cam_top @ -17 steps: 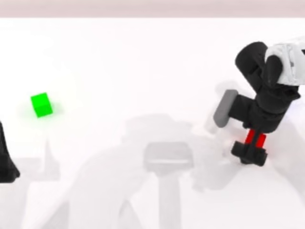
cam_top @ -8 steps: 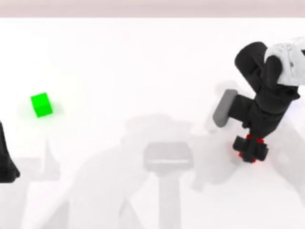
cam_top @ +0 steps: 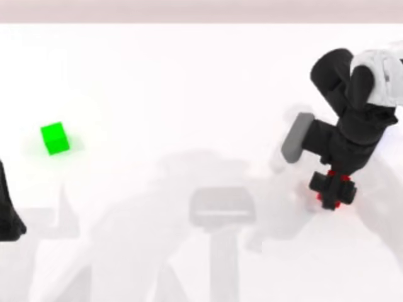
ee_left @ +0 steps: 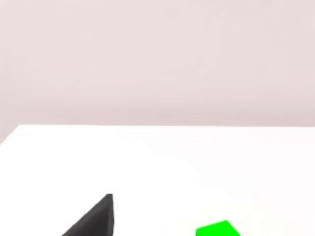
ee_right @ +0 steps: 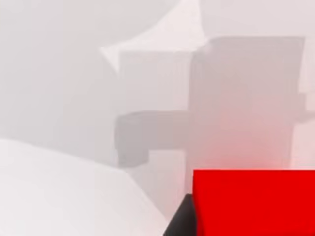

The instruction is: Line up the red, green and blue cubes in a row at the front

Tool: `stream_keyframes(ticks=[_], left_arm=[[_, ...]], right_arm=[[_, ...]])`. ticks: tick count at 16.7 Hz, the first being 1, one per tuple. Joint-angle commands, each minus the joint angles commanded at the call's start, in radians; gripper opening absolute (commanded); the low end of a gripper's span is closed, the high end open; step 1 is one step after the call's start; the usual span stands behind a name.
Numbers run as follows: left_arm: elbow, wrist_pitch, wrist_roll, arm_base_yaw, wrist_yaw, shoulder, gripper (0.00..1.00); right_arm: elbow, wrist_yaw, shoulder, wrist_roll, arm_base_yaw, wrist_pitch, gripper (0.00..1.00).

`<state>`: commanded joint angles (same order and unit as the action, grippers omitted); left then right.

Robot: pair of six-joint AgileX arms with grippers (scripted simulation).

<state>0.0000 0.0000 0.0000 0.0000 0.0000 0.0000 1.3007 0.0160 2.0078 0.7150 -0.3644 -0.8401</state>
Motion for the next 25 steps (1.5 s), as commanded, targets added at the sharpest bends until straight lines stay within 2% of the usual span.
stream_keyframes(ticks=[6, 11, 13, 16, 22, 25], left_arm=[[0.0, 0.0, 0.0, 0.0, 0.0, 0.0, 1.0], [0.0, 0.0, 0.0, 0.0, 0.0, 0.0, 1.0], [0.0, 0.0, 0.0, 0.0, 0.0, 0.0, 1.0], [0.0, 0.0, 0.0, 0.0, 0.0, 0.0, 1.0], [0.0, 0.0, 0.0, 0.0, 0.0, 0.0, 1.0], [0.0, 0.0, 0.0, 0.0, 0.0, 0.0, 1.0]], right_arm=[[0.119, 0.001, -0.08, 0.002, -0.007, -0.206, 0.0], [0.125, 0.001, -0.08, 0.0, -0.005, -0.213, 0.0], [0.161, 0.0, -0.054, -0.008, -0.04, -0.231, 0.0], [0.291, -0.001, 0.027, -0.036, -0.163, -0.29, 0.0], [0.651, -0.001, 0.227, -0.122, -0.511, -0.441, 0.0], [0.767, -0.005, 0.284, -0.156, -0.626, -0.485, 0.0]])
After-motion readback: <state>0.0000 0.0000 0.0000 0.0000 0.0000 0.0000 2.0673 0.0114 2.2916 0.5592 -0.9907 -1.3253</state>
